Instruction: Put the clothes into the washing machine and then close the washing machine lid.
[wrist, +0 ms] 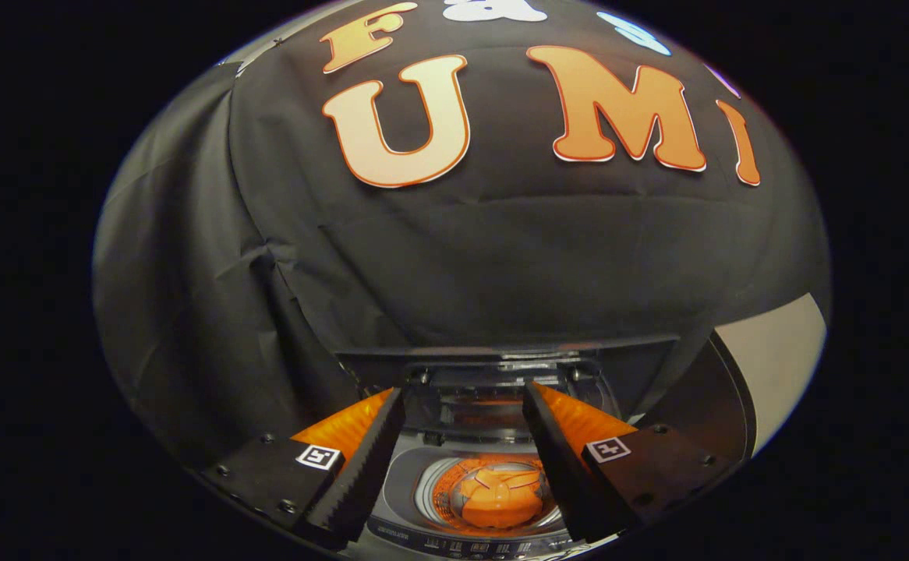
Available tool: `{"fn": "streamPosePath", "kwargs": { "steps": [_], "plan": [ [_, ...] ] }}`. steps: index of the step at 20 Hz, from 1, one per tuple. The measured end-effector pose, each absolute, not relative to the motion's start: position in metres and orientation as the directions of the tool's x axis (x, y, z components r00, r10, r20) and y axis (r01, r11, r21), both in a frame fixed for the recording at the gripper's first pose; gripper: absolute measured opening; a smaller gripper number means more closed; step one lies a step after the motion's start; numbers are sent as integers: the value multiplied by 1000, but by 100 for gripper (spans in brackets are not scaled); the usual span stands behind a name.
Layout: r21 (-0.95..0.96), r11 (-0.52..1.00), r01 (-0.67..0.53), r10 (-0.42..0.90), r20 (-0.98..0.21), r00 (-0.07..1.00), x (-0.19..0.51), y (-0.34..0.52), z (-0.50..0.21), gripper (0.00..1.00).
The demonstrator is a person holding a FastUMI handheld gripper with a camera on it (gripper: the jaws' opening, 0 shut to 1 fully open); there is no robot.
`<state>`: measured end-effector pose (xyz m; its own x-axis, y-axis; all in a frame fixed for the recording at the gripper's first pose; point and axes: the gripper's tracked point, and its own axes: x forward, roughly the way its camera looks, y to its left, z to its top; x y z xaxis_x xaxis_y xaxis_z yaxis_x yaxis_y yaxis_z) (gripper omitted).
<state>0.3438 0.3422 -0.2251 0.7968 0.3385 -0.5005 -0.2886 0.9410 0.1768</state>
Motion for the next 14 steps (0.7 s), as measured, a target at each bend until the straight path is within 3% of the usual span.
{"fn": "streamPosePath", "kwargs": {
  "steps": [14],
  "plan": [
    [119,974,-194,228,-513,828,435,330,-247,99]
  ]
}}
